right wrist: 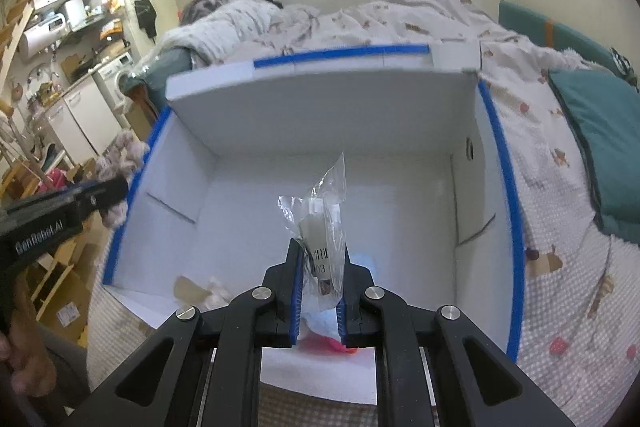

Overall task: Organize soft objects
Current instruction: 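Carry the scrunchie and clear bag into the box and open both tools, then withdraw both open tools out of the box toward the bedspread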

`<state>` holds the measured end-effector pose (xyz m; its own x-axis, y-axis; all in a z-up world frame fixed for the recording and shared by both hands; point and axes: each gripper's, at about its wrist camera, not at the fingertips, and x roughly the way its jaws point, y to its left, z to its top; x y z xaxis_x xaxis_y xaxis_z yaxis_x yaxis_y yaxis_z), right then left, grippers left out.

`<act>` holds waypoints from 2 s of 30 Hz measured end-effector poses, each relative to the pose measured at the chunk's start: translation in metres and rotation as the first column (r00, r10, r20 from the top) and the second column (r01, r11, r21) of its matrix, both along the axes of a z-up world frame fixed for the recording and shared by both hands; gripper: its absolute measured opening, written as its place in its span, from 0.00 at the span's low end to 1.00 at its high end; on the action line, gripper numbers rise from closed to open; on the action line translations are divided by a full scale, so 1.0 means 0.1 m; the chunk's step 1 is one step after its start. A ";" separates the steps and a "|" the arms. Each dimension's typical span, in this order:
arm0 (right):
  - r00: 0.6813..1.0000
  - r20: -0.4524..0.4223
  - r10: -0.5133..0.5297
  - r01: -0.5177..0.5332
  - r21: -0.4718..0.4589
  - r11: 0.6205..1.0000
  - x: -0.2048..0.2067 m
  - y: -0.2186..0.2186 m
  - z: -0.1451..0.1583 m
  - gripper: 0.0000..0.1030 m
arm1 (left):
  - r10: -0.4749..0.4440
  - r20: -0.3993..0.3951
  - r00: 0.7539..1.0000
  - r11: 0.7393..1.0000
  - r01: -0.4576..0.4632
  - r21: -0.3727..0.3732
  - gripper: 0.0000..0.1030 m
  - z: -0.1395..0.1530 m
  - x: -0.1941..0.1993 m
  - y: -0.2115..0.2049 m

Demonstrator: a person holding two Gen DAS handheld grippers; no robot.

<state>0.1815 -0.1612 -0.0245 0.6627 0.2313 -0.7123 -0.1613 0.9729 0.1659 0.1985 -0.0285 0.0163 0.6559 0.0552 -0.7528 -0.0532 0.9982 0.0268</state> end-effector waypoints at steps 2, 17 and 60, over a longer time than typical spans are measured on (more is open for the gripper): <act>1.000 -0.021 -0.003 0.003 -0.002 1.000 0.02 -0.02 -0.07 0.15 | 0.002 0.001 1.000 1.000 -0.002 -0.006 0.12 -0.07 0.02 0.01; 0.998 -0.062 -0.002 0.005 0.046 0.999 0.10 -0.04 -0.21 0.15 | -0.021 -0.085 0.996 0.996 0.014 -0.092 0.13 -0.38 0.12 0.09; 0.996 -0.048 -0.074 0.077 0.050 0.996 -0.07 -0.14 -0.17 0.80 | -0.083 -0.072 0.994 0.995 0.079 -0.054 0.68 -0.35 -0.25 0.04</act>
